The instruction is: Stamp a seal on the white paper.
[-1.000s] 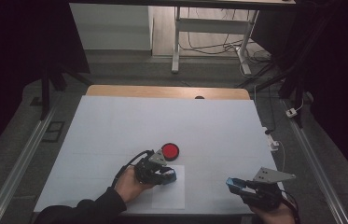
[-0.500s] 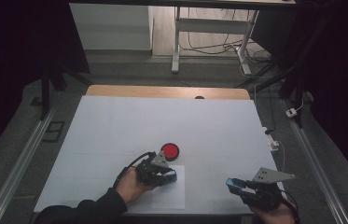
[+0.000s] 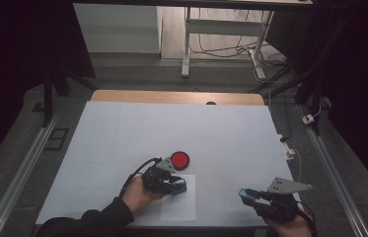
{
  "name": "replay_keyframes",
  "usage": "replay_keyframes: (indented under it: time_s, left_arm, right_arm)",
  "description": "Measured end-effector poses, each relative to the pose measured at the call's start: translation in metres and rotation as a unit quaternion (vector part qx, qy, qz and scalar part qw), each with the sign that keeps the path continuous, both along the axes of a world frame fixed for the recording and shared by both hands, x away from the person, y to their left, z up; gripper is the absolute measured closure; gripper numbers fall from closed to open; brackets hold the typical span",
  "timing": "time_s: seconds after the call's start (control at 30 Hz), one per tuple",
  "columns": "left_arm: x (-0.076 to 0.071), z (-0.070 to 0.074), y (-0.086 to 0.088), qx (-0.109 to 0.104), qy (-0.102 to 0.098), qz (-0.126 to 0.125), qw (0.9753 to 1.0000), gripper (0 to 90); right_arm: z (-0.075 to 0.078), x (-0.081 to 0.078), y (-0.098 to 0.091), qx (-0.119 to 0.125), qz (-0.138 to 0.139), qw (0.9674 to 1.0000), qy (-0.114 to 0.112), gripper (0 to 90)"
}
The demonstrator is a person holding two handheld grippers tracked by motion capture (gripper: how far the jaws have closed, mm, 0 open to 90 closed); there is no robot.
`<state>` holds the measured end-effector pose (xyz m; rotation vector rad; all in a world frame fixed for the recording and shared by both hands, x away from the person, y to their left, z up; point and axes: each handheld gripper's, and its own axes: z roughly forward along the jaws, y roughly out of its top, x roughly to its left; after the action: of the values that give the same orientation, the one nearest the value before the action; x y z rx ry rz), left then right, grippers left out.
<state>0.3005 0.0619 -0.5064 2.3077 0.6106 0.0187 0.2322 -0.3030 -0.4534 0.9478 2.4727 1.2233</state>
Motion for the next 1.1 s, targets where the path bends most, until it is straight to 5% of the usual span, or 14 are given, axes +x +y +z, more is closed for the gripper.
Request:
replay_keyframes:
  time_s: [0.6, 0.9, 1.1]
  left_arm:
    - [-0.011, 0.002, -0.007, 0.032, -0.042, -0.005, 0.9986, 70.4]
    - [-0.013, 0.002, -0.008, 0.039, -0.051, -0.004, 0.9979, 70.4]
    - [-0.01, 0.002, -0.006, 0.032, -0.04, -0.005, 0.9987, 70.4]
  right_arm:
    - [0.0, 0.0, 0.0, -0.002, 0.0, 1.0, 0.0, 67.6]
    - [0.0, 0.0, 0.0, -0.002, 0.0, 1.0, 0.0, 67.6]
    - [0.0, 0.0, 0.0, -0.004, -0.001, 1.0, -0.001, 67.6]
